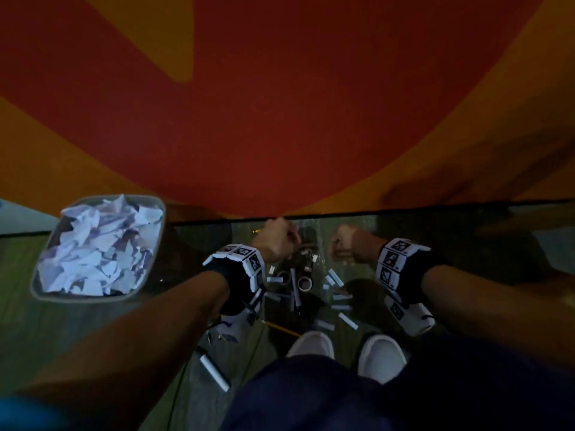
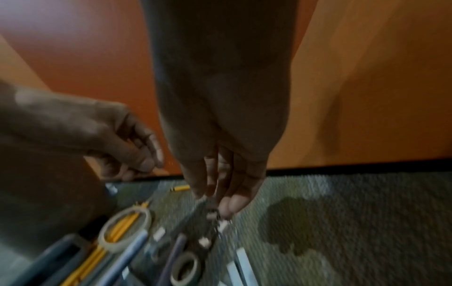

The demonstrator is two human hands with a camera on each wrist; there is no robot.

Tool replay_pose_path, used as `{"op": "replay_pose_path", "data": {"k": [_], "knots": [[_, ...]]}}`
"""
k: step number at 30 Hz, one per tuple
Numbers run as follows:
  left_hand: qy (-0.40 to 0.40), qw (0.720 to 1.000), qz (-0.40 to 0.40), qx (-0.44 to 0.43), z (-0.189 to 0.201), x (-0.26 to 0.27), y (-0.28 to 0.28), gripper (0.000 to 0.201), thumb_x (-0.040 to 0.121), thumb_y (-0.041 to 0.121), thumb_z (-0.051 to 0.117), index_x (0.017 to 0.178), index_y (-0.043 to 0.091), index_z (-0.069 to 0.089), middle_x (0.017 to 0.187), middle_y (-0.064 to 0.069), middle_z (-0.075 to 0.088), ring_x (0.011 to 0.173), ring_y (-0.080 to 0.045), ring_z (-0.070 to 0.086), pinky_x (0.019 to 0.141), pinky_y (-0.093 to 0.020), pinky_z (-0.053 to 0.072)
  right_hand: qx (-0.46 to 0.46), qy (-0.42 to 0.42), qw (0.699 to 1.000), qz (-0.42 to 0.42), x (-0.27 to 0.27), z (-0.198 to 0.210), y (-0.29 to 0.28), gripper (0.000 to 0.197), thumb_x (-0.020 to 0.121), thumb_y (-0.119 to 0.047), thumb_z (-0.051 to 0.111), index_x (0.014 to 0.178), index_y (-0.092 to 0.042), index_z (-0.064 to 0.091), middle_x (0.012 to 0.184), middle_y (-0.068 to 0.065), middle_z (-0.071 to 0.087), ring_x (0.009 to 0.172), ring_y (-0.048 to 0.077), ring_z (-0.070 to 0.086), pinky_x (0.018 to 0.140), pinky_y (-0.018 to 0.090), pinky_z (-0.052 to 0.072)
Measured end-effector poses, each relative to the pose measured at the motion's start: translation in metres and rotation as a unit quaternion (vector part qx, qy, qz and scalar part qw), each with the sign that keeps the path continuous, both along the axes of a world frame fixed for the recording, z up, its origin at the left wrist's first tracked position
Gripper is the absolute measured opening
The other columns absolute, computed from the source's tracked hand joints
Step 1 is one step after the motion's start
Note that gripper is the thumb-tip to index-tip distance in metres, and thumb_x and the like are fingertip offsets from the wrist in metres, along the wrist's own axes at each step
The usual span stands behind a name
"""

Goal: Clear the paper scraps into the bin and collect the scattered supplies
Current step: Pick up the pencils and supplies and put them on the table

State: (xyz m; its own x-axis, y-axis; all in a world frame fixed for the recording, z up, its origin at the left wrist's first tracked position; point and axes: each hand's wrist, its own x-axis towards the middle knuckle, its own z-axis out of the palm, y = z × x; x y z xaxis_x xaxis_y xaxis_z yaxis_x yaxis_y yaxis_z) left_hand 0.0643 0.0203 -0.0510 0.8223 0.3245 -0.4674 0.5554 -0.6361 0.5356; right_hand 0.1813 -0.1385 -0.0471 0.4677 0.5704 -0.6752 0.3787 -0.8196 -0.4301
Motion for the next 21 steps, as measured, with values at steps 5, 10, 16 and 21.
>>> {"op": "replay_pose_path", "data": {"k": [5,10,16,21], "knots": [[0.012,0.998,-0.028,-0.046,-0.070,0.009,-0.035,0.016,0.086,0.006,0.064,0.087,0.008,0.079,0.091,-0.009,0.077,0.089,-0.021,0.072,0.089,-0.031,0.055,-0.040,0.059,0.997,-0.029,-0.003,-0.070,-0.014,0.009,0.089,-0.009,0.067,0.095,-0.003,0.071,0.106,0.016,0.071,0.097,0.028,0.068,0.080,0.033,0.054],[0.032,0.997,-0.063,-0.025,-0.112,0.017,-0.068,0.015,0.086,0.011,0.063,0.096,0.014,0.074,0.102,-0.015,0.071,0.099,-0.034,0.066,0.090,-0.041,0.054,-0.047,-0.014,0.998,-0.025,-0.012,-0.106,-0.030,0.028,0.086,-0.021,0.070,0.106,-0.004,0.063,0.112,0.017,0.059,0.107,0.032,0.061,0.084,0.034,0.047],[0.050,0.989,-0.130,0.050,-0.144,0.019,-0.080,0.030,0.090,0.013,0.053,0.117,0.015,0.066,0.115,-0.016,0.064,0.110,-0.036,0.060,0.092,-0.041,0.050,-0.035,-0.051,0.997,-0.043,-0.024,-0.141,-0.037,0.033,0.095,-0.031,0.059,0.115,-0.005,0.056,0.120,0.024,0.052,0.114,0.041,0.053,0.091,0.040,0.043],[0.024,0.986,-0.146,0.078,-0.149,0.019,-0.084,0.034,0.096,0.010,0.048,0.126,0.016,0.062,0.131,-0.013,0.056,0.121,-0.034,0.055,0.099,-0.044,0.047,-0.039,-0.057,0.997,-0.041,-0.023,-0.151,-0.044,0.032,0.097,-0.020,0.055,0.124,-0.003,0.053,0.126,0.024,0.048,0.120,0.039,0.049,0.097,0.038,0.040]]}}
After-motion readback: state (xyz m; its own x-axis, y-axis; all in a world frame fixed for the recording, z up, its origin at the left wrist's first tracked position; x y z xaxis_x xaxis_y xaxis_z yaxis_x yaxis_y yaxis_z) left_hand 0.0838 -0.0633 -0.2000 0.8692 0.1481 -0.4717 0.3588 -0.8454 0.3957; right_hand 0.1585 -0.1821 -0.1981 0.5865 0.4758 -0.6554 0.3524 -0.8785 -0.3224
